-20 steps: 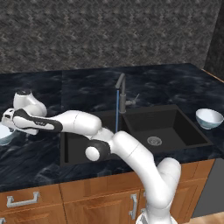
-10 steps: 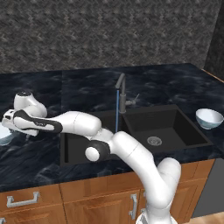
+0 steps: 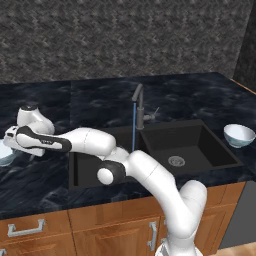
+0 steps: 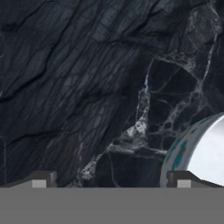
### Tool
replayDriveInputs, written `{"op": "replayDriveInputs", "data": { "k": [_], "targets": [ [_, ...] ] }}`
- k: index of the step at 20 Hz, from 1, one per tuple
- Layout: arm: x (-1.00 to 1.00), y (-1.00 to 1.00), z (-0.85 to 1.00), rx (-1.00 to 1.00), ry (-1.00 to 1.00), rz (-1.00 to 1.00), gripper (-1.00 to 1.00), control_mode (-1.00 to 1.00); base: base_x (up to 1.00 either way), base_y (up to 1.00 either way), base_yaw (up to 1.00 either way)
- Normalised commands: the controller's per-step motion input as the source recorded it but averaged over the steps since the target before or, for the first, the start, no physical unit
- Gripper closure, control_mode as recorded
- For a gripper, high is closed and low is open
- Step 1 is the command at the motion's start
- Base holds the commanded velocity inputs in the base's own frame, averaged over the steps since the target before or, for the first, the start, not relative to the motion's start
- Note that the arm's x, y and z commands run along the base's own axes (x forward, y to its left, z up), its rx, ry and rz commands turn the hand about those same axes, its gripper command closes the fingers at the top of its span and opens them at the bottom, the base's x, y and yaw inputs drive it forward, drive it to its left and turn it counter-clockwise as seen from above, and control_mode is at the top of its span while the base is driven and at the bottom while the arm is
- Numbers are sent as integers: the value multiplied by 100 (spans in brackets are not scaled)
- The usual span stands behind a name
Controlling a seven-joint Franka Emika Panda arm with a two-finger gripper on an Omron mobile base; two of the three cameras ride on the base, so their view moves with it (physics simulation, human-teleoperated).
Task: Rinse each bowl for a few seconds and place them down in the sink or on the counter.
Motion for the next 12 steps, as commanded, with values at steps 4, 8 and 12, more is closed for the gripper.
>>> {"op": "replayDriveInputs", "data": {
  "k": [4, 8, 12],
  "targets": [
    [6, 1, 0, -2, 4, 0, -100, -100, 0, 0, 0],
    [1, 1, 0, -3, 3, 0, -100, -100, 0, 0, 0],
    [1, 6, 0, -4, 2, 0, -100, -100, 0, 0, 0]
  ]
}}
